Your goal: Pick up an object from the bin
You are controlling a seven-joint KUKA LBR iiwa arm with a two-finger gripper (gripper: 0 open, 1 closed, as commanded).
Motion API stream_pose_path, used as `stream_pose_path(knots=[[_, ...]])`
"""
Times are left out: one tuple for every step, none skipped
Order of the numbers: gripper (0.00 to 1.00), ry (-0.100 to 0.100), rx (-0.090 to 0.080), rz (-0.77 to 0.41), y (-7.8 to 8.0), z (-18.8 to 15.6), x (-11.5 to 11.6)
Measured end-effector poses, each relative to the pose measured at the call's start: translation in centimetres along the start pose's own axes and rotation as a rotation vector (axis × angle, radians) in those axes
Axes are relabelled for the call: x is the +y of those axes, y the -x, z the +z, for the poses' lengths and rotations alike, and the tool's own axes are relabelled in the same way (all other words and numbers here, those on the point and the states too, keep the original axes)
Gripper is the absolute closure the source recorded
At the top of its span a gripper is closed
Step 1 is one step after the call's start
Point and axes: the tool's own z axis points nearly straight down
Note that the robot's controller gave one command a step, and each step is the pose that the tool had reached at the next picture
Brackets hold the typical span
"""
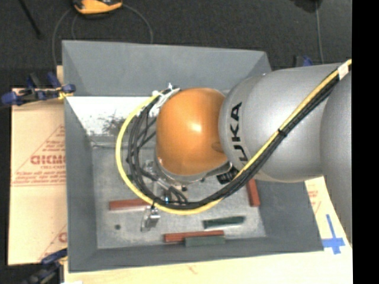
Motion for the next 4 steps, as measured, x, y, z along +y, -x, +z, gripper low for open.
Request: stream_pose_path(knots=[[0.00, 0.002, -0.007, 0.004, 0.2, -0.4, -0.1], [1.00, 0.008, -0.020, -0.010, 4.3, 11.7, -1.8], [0.00, 0.007, -0.022, -0.008, 4.2, 12.4, -2.0], [1.00, 0.006, -0.005, -0.007, 4.0, 12.0, -1.8]])
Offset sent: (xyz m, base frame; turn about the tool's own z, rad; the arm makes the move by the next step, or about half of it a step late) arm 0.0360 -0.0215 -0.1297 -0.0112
